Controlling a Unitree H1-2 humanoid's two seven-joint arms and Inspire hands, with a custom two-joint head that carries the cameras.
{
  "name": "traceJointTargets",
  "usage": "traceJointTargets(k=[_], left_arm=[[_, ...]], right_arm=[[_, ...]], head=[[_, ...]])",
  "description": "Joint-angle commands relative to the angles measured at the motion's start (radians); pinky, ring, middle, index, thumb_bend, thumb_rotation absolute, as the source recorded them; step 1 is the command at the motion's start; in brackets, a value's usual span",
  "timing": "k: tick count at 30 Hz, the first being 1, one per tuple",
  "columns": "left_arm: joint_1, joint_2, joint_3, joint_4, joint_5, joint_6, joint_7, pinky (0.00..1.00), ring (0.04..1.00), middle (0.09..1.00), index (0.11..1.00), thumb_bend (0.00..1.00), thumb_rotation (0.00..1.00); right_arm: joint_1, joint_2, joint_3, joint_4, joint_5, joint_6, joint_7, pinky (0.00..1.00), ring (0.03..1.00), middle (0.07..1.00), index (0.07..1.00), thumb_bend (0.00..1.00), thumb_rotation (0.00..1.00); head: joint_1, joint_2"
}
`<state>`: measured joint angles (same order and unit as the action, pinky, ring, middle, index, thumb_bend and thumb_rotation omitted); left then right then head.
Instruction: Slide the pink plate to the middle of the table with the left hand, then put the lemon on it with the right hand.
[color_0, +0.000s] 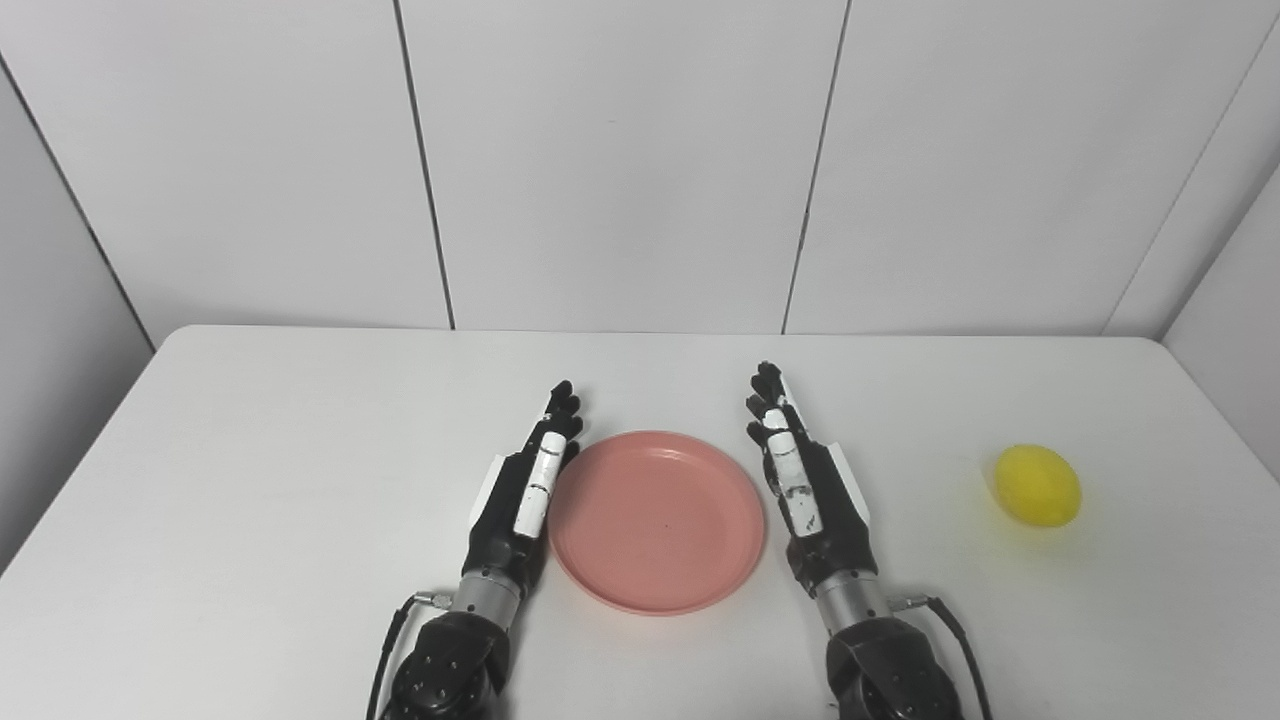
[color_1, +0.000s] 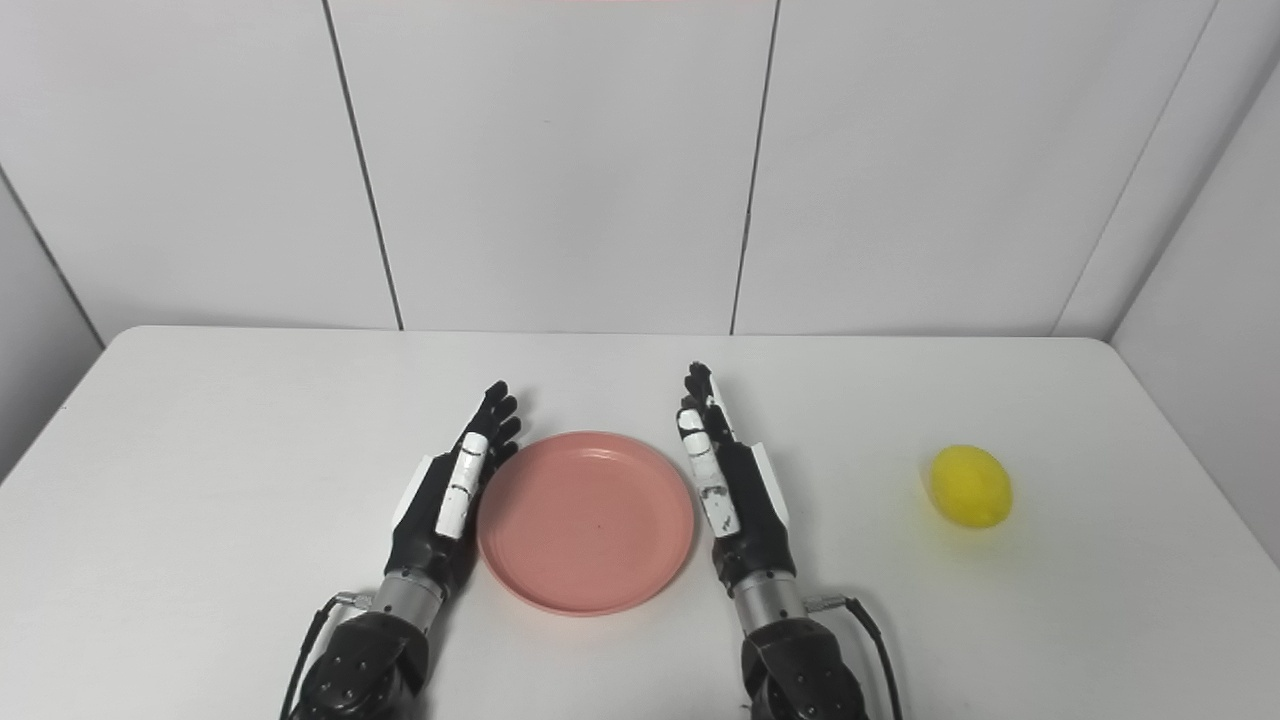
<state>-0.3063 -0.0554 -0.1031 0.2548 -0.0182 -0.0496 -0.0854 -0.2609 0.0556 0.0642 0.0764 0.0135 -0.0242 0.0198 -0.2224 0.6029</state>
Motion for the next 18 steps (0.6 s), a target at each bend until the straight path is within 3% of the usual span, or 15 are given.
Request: traceJointTargets(k=[1,4,9,18], left_arm=[[0.01,0.0,-0.007,0.001,0.021,-0.023,0.009,1.0,0.998,1.0,1.0,0.57,1.0],[0.007,0.006,-0.004,0.009,0.035,-0.03,0.012,1.0,1.0,1.0,1.0,0.56,1.0],[0.007,0.008,0.003,0.012,0.047,-0.044,0.021,1.0,1.0,1.0,1.0,0.57,1.0],[0.008,0.011,0.015,0.01,0.04,-0.049,0.022,1.0,1.0,1.0,1.0,0.57,1.0]], right_arm=[[-0.026,0.021,-0.016,-0.051,-0.001,-0.004,-0.026,1.0,1.0,0.989,0.973,0.76,1.0],[-0.023,0.027,-0.029,-0.066,-0.023,-0.023,-0.058,1.0,0.998,0.976,0.955,0.75,0.99],[-0.021,-0.018,-0.025,-0.124,-0.094,-0.029,-0.065,1.0,1.0,1.0,0.994,0.74,0.99],[-0.005,-0.073,-0.079,-0.206,-0.335,0.011,-0.198,0.99,0.998,0.996,0.991,0.67,0.93]], head=[[0.001,0.0],[-0.003,0.002],[-0.019,0.008],[-0.049,0.019]])
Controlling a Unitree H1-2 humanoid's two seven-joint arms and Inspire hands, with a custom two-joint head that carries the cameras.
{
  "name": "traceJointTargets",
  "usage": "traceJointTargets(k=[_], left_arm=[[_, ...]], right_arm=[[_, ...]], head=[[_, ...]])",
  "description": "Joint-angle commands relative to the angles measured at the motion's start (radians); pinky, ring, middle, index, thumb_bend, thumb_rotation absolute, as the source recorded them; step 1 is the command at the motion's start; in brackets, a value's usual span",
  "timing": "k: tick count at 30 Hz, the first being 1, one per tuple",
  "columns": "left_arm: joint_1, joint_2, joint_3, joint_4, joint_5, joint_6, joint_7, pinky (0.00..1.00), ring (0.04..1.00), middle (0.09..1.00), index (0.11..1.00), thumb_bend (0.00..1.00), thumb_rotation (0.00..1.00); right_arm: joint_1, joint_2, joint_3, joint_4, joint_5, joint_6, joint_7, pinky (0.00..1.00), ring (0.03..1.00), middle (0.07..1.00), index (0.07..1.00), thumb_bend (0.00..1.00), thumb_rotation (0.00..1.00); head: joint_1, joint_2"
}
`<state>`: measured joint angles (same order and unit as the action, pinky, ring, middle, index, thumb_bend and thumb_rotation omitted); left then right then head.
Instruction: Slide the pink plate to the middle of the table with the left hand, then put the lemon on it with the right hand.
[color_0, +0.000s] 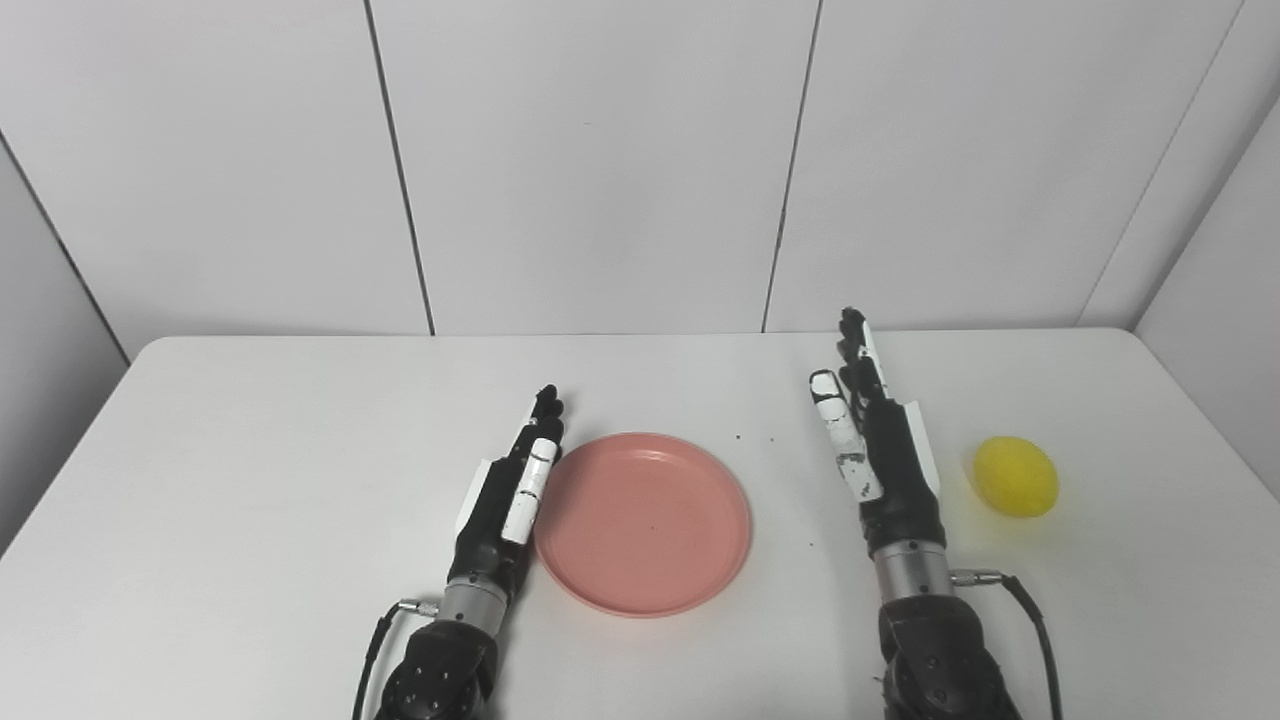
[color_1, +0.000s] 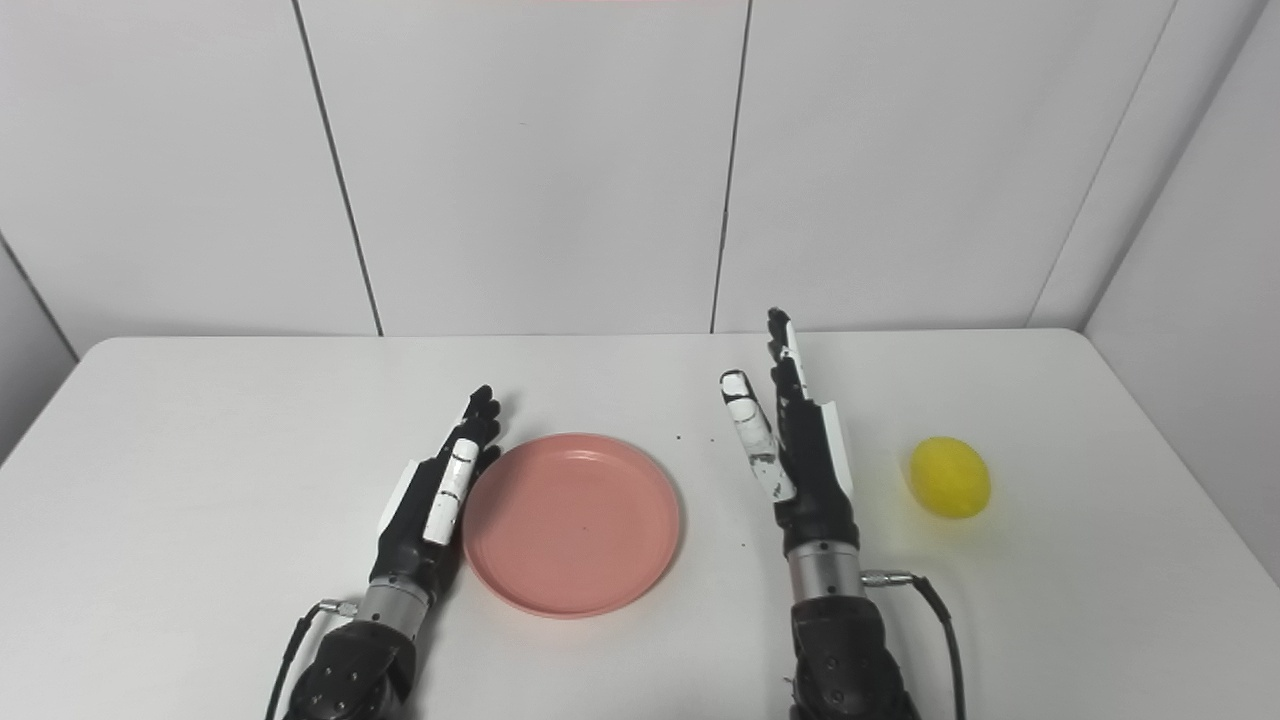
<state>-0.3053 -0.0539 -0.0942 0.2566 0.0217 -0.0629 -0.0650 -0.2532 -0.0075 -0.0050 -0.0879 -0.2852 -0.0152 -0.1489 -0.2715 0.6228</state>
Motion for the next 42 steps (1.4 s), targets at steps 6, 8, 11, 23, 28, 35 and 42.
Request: traceJointTargets(k=[6,8,11,23,28,35,42], left_arm=[[0.006,0.012,0.01,0.015,0.008,-0.057,0.01,1.0,1.0,1.0,1.0,0.58,1.0],[0.007,0.008,0.016,0.017,-0.002,-0.058,0.012,1.0,1.0,1.0,1.0,0.59,1.0],[0.006,0.004,0.023,0.019,-0.019,-0.056,0.006,1.0,1.0,1.0,1.0,0.6,1.0],[0.005,0.009,0.036,0.023,-0.027,-0.056,0.013,1.0,1.0,1.0,1.0,0.57,1.0],[0.004,0.009,0.051,0.028,-0.043,-0.06,0.008,1.0,1.0,1.0,1.0,0.54,1.0],[0.004,0.03,0.052,0.032,-0.004,-0.071,0.03,0.99,0.999,0.998,0.999,0.54,1.0],[0.007,0.045,0.056,0.034,-0.002,-0.075,0.031,0.99,0.988,0.986,0.981,0.56,1.0]], right_arm=[[0.001,-0.044,-0.042,-0.063,-0.115,0.019,-0.064,0.94,0.974,0.983,0.982,0.65,0.78],[0.003,-0.054,-0.05,-0.062,-0.138,0.029,-0.073,0.93,0.969,0.98,0.98,0.66,0.76],[0.006,-0.072,-0.063,-0.065,-0.183,0.055,-0.088,0.92,0.96,0.972,0.974,0.67,0.69],[0.018,-0.114,-0.117,-0.105,-0.307,0.18,-0.109,0.85,0.91,0.932,0.924,0.73,0.51],[0.023,-0.136,-0.13,-0.13,-0.355,0.268,-0.097,0.77,0.871,0.911,0.906,0.77,0.4],[0.016,-0.159,-0.143,-0.104,-0.386,0.312,-0.119,0.75,0.876,0.924,0.915,0.78,0.31],[0.017,-0.181,-0.145,-0.091,-0.394,0.421,-0.066,0.75,0.882,0.937,0.93,0.81,0.37]], head=[[-0.012,0.002],[-0.017,0.002],[-0.032,0.001],[-0.086,0.001],[-0.124,-0.003],[-0.172,-0.005],[-0.209,0.003]])
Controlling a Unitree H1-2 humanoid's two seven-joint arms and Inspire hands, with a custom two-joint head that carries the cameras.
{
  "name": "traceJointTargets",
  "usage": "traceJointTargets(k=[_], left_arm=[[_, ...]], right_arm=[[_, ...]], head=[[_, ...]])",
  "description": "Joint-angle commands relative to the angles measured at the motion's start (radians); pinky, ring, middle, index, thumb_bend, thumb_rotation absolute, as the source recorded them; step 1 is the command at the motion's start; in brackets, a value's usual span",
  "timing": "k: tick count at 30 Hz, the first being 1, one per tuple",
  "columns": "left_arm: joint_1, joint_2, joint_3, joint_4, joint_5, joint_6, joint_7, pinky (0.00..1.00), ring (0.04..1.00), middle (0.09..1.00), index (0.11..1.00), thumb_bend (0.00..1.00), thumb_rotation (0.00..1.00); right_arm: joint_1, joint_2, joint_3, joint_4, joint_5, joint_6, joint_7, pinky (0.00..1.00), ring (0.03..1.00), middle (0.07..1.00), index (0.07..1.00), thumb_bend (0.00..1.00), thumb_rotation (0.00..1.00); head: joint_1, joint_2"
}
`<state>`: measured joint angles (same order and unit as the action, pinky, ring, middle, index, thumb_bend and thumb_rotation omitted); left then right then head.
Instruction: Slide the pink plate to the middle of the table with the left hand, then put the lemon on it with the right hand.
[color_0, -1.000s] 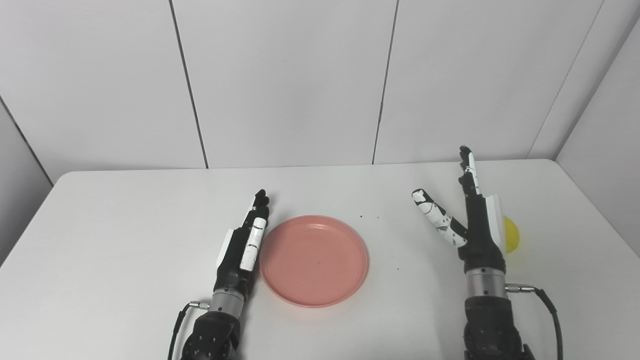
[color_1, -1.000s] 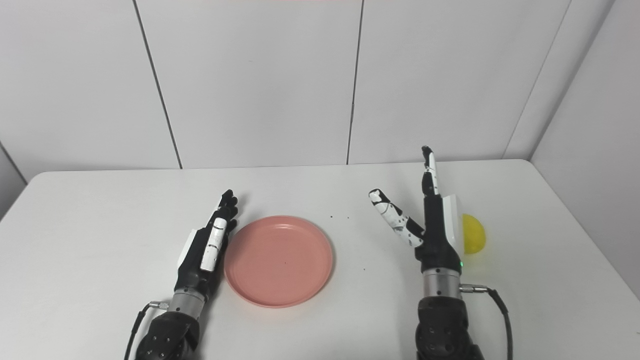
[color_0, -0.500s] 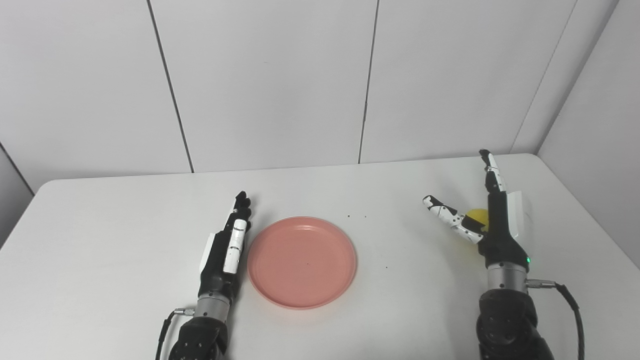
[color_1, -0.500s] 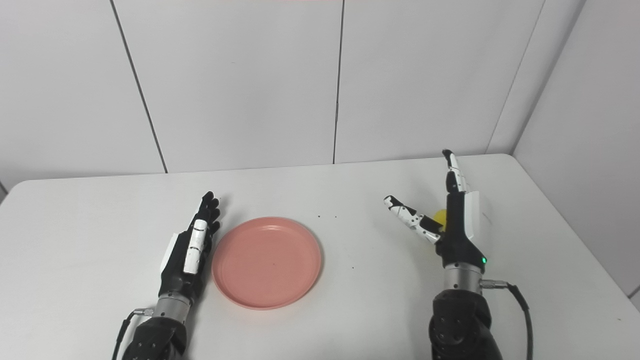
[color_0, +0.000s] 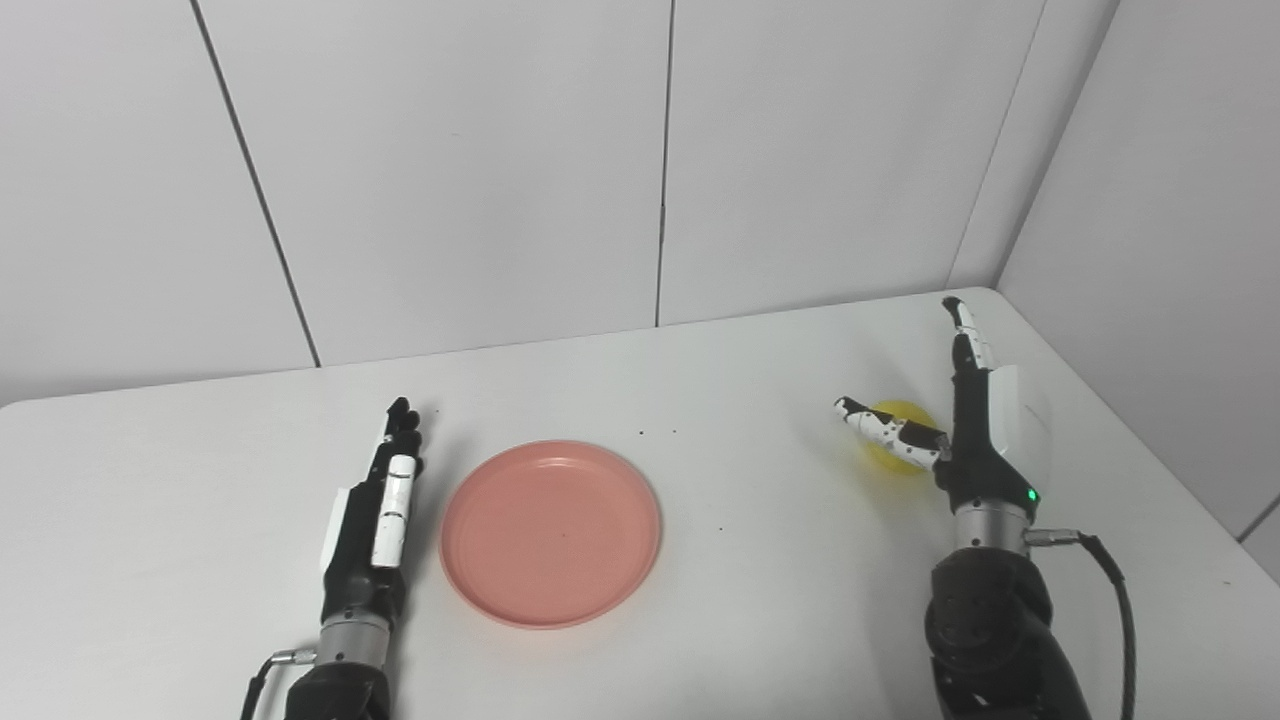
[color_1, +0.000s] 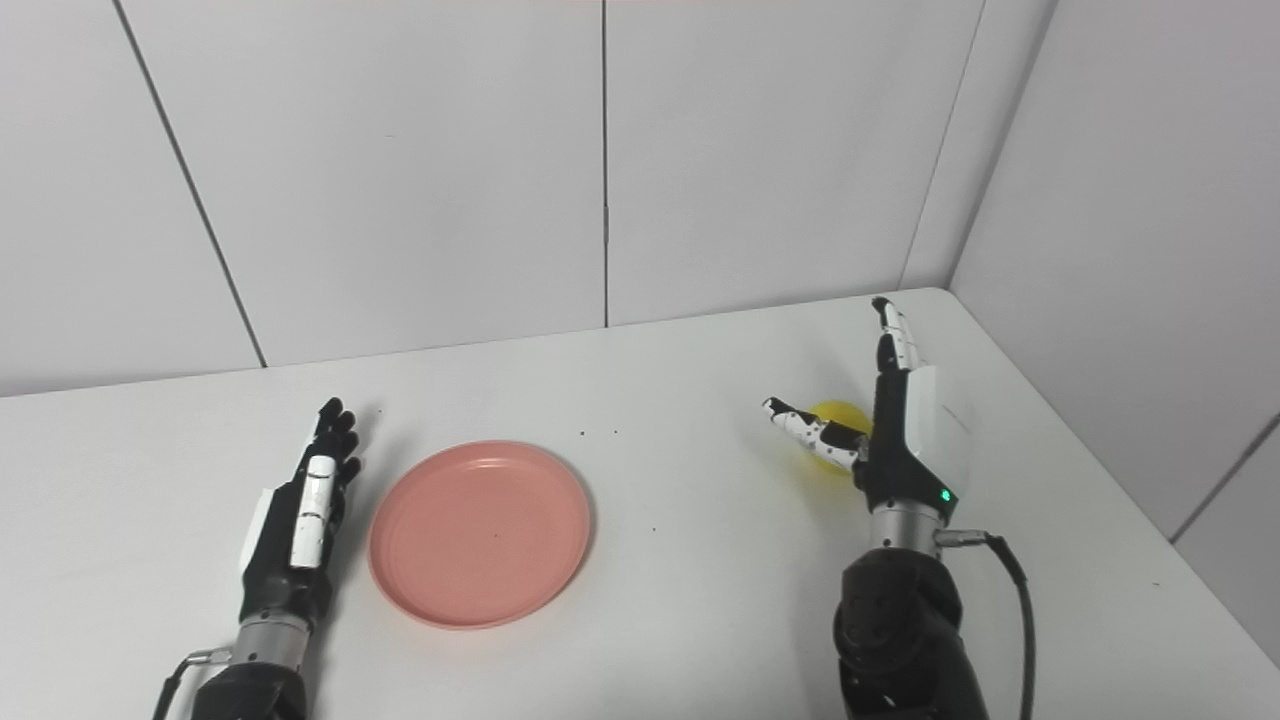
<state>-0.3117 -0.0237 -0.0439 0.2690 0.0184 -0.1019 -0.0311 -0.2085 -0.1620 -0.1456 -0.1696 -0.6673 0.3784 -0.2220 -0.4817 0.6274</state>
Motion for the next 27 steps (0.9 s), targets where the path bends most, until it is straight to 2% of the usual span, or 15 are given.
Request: traceJointTargets(k=[1,5,11,16,19,20,23,24,25,27], left_arm=[[0.013,0.017,0.005,0.022,0.0,-0.035,-0.004,0.99,0.99,0.989,0.983,0.56,1.0],[0.013,0.023,0.006,0.021,-0.001,-0.039,-0.006,0.99,0.987,0.981,0.978,0.59,1.0],[0.014,0.026,0.015,0.02,-0.032,-0.052,-0.026,0.98,0.981,0.977,0.979,0.59,1.0],[0.017,0.027,0.019,0.012,-0.037,-0.04,-0.031,0.98,0.979,0.977,0.98,0.59,1.0],[0.018,0.025,0.022,0.006,-0.049,-0.036,-0.041,0.99,0.985,0.982,0.986,0.58,1.0],[0.018,0.025,0.023,0.007,-0.056,-0.038,-0.045,0.99,0.99,0.986,0.991,0.58,1.0],[0.018,0.023,0.025,0.004,-0.068,-0.035,-0.052,1.0,0.996,0.993,0.998,0.58,1.0],[0.019,0.022,0.025,0.0,-0.069,-0.03,-0.052,1.0,0.995,0.993,0.998,0.57,1.0],[0.019,0.021,0.026,-0.005,-0.07,-0.025,-0.051,1.0,0.996,0.994,0.999,0.58,1.0],[0.021,0.019,0.026,-0.011,-0.076,-0.019,-0.051,1.0,0.997,0.995,0.999,0.57,1.0]], right_arm=[[-0.03,-0.028,-0.005,-0.002,-0.009,0.039,0.01,0.73,0.875,0.937,0.934,0.82,0.39],[-0.032,-0.034,-0.009,0.03,0.012,0.055,0.01,0.63,0.811,0.922,0.919,0.84,0.35],[-0.034,-0.042,-0.02,0.058,0.066,0.051,0.008,0.66,0.811,0.917,0.909,0.84,0.29],[-0.047,-0.05,-0.014,0.072,0.091,0.079,0.031,0.73,0.853,0.916,0.904,0.87,0.25],[-0.055,-0.048,-0.017,0.083,0.116,0.083,0.033,0.73,0.849,0.912,0.899,0.89,0.21],[-0.06,-0.049,-0.015,0.093,0.118,0.084,0.034,0.68,0.811,0.902,0.894,0.9,0.2],[-0.072,-0.053,-0.01,0.12,0.125,0.083,0.032,0.65,0.79,0.885,0.881,0.9,0.19],[-0.073,-0.054,-0.01,0.127,0.133,0.078,0.031,0.6,0.755,0.861,0.876,0.9,0.18],[-0.073,-0.054,-0.009,0.132,0.139,0.074,0.031,0.59,0.751,0.845,0.869,0.9,0.17],[-0.072,-0.055,-0.006,0.139,0.147,0.072,0.03,0.31,0.444,0.591,0.857,0.87,0.11]], head=[[-0.003,-0.002],[-0.004,0.007],[-0.008,0.017],[-0.009,0.022],[-0.009,0.022],[-0.009,0.022],[-0.006,0.026],[-0.006,0.026],[-0.005,0.026],[-0.004,0.026]])
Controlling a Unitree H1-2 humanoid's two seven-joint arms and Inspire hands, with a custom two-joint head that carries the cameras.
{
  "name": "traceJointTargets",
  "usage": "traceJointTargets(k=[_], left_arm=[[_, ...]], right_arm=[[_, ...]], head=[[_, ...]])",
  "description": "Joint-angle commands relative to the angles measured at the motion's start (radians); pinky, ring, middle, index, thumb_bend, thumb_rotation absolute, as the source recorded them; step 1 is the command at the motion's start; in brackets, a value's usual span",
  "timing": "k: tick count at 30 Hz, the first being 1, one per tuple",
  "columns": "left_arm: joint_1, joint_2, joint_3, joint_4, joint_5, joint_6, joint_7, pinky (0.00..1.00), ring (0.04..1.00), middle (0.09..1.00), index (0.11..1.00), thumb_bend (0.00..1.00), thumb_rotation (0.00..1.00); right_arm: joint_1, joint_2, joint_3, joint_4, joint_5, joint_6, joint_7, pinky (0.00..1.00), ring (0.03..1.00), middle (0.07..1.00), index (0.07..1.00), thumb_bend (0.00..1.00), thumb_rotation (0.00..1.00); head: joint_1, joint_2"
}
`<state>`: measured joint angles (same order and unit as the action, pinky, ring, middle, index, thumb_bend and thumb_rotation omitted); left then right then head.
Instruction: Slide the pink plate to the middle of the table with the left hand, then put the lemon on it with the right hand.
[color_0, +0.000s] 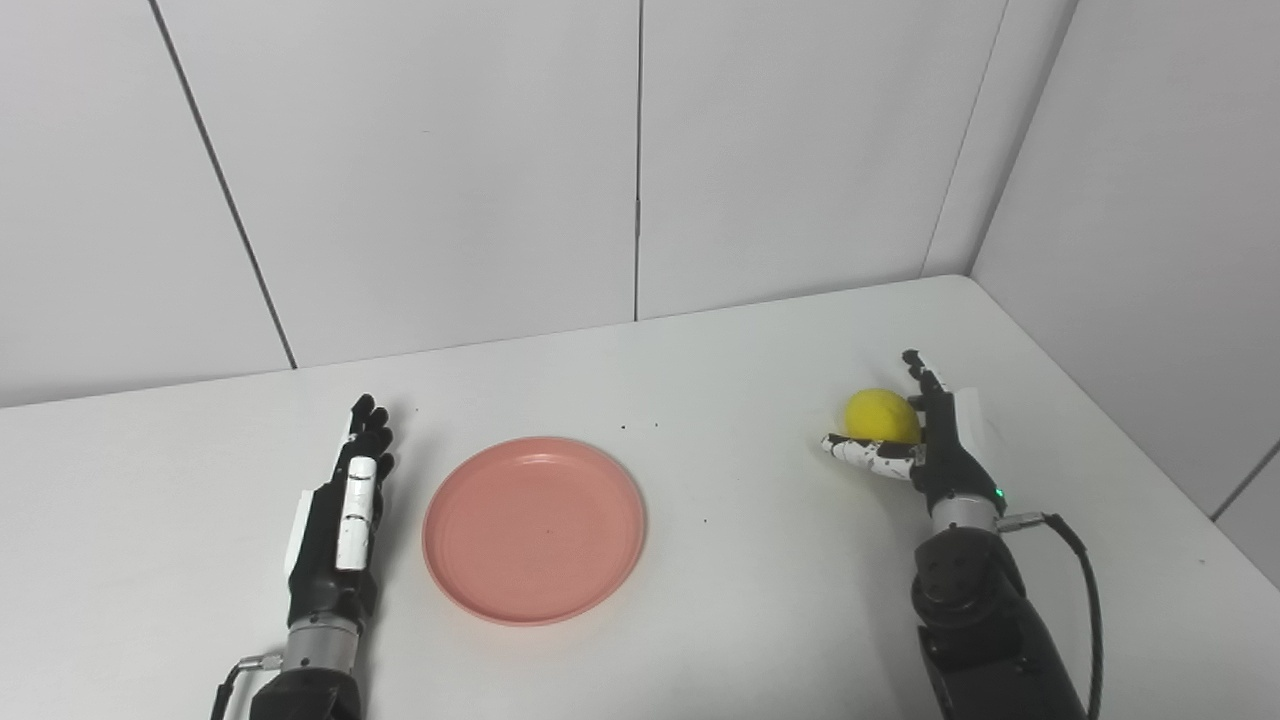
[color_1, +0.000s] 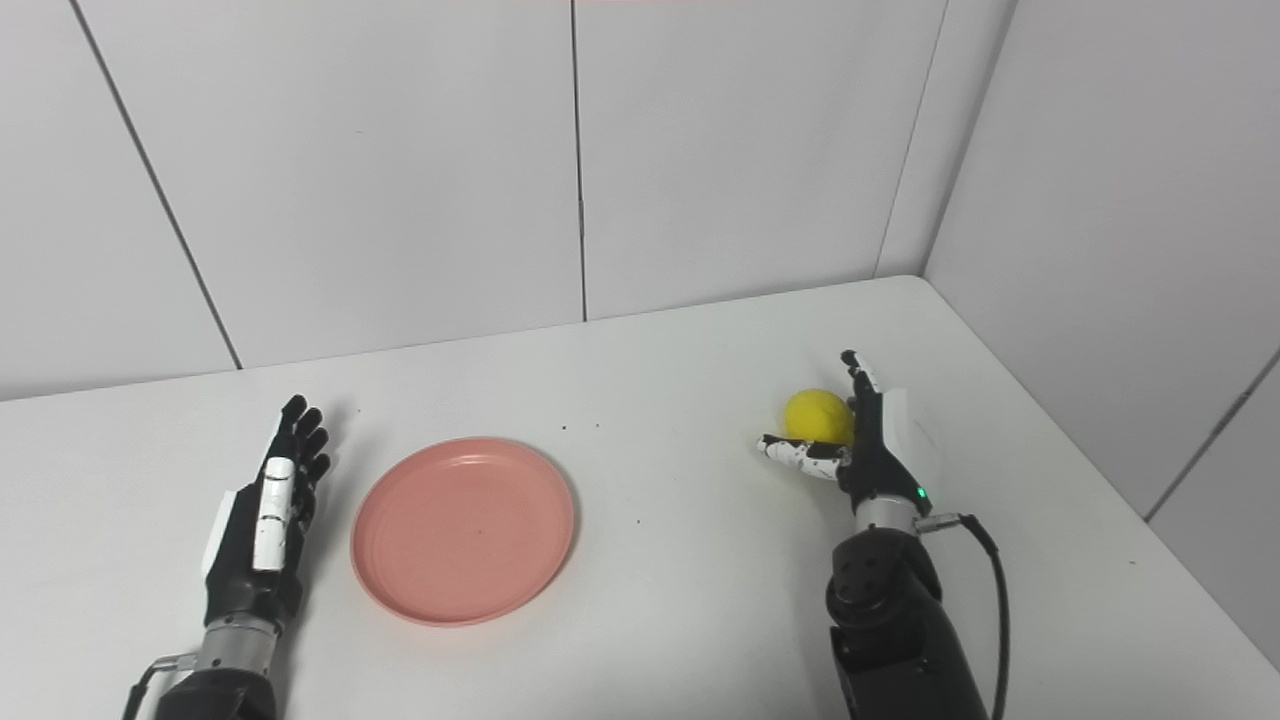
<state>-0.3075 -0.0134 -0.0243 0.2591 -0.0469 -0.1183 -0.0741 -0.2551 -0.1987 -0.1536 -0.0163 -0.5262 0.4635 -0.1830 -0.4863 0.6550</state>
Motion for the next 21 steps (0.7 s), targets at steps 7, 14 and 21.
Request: traceJointTargets(k=[7,14,21], left_arm=[[0.02,0.006,0.003,-0.004,-0.019,-0.005,-0.011,1.0,1.0,0.997,1.0,0.56,1.0],[0.022,0.004,-0.001,-0.01,-0.002,-0.008,0.002,0.99,0.992,0.993,0.995,0.56,1.0],[0.021,0.004,-0.003,-0.006,0.006,-0.008,0.004,0.98,0.986,0.985,0.985,0.56,1.0]], right_arm=[[-0.019,-0.043,0.035,0.0,-0.011,-0.011,-0.006,0.43,0.565,0.718,0.748,0.79,0.0],[-0.022,-0.062,0.075,0.028,-0.105,0.005,-0.015,0.31,0.447,0.632,0.698,0.76,0.0],[-0.028,-0.052,0.069,0.049,-0.136,0.001,-0.044,0.18,0.322,0.49,0.624,0.55,0.0]], head=[[0.003,-0.002],[0.01,0.0],[0.012,0.0]])
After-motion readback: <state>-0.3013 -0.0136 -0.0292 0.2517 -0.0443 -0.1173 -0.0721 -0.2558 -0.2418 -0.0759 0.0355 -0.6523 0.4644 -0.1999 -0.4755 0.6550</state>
